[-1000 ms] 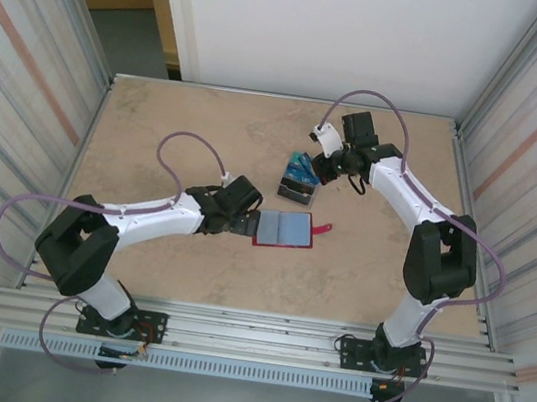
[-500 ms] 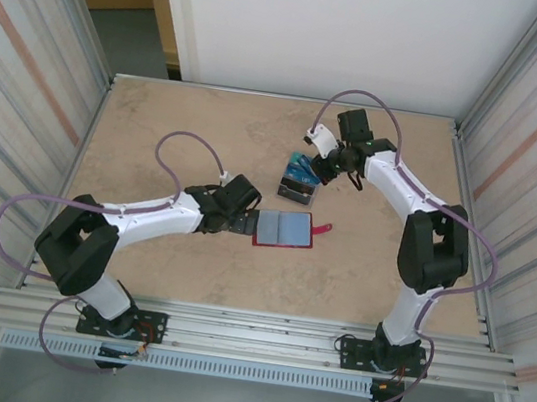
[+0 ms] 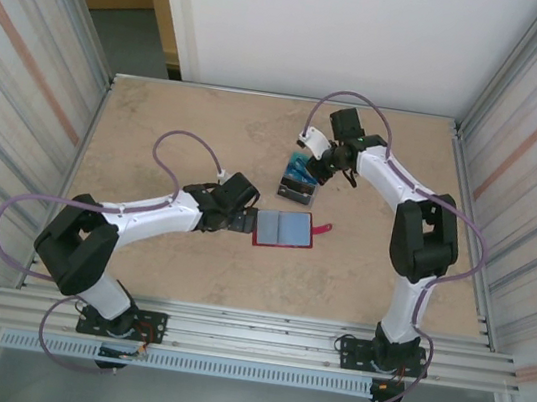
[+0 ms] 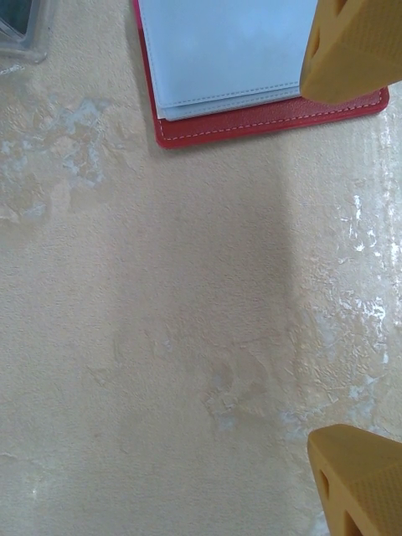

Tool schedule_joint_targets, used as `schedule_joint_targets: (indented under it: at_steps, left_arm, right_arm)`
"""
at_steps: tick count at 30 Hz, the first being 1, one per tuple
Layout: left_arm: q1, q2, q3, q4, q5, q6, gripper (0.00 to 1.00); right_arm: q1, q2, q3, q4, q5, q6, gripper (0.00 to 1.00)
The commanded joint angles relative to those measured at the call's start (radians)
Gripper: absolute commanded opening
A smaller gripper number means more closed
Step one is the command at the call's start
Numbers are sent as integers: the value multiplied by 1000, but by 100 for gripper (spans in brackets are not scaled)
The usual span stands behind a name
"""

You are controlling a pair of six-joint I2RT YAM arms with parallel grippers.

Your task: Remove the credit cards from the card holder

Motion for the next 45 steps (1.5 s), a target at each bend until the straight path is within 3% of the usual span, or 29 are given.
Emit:
schedule_joint_targets:
  at_steps: [1,5,9,12,19,26,31,40,45]
  left_arm:
    - [10,-31,-8,-5,-1,-16,99]
    - [15,-33,-7,-5,-1,-14,99]
    - [13,-35,-5,-7,0,-13,99]
    - [14,-38,-8,-6,-1,-14,99]
    - [15,-63,-20,-5,-13,-26,99]
    - [41,-103,-59,11,-11,-60,99]
    - [75,-142,-98,13,-6,-89,99]
    - [143,-231,-186,4,-12,-126,99]
    - [170,-281,-225,-3,-13,-133,99]
  right_arm:
    - [16,31,30,-30,33,-49,0]
    - [25,54,38,-37,46,-53,3]
    - [30,55,44,-40,53,-39,28]
    - [31,34,43,-35,45,-14,36]
    - [49,-78,-34,19,62,97,39]
    - [94,-207,-177,69,196,399,43]
    - [195,-267,-281,32,272,591,46]
    - [403,-225,-341,-11,319,815,45]
    - [448,-163,-325,-3,291,884,44]
